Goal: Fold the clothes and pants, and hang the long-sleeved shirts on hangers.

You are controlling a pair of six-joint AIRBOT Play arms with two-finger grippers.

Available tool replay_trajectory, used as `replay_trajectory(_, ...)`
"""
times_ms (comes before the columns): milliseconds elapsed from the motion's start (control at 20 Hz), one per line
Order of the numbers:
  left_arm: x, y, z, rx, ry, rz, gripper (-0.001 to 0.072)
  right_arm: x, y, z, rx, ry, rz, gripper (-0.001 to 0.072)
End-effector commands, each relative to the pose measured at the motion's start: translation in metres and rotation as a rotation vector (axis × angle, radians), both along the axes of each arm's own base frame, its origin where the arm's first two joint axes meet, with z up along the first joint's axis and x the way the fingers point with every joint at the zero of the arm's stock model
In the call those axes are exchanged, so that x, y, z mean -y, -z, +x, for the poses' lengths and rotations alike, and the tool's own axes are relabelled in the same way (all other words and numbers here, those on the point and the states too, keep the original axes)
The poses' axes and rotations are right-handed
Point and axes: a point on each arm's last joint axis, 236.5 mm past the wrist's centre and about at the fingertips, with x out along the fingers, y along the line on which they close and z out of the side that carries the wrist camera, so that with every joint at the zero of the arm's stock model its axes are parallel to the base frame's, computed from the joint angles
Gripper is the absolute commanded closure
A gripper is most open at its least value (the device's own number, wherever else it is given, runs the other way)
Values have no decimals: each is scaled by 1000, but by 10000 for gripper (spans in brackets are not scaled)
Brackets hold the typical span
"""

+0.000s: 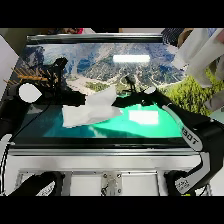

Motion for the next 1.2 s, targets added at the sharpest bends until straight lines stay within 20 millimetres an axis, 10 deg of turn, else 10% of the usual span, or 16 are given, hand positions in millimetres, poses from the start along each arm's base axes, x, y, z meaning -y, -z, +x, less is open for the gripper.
replay_trajectory(0, 0, 0, 0, 0, 1, 0, 699, 121, -24, 37, 87, 170, -249, 702)
replay_trajectory(250, 0, 0, 0, 0, 1, 0, 699, 364, -85, 33, 98, 683, -537, 702)
replay_trajectory(450, 0, 0, 0, 1, 1, 0, 699, 476, -117, -14, 42, 1026, -558, 703)
replay_trajectory(600, 0, 0, 0, 1, 1, 0, 699, 492, -107, -49, -35, 1132, -544, 703)
replay_trajectory(900, 0, 0, -1, -1, 2, 1, 699, 441, -43, -116, -242, 1059, -548, 703)
replay_trajectory(1150, 0, 4, -8, -32, 17, 11, 699, 436, -27, -157, -329, 1046, -626, 700)
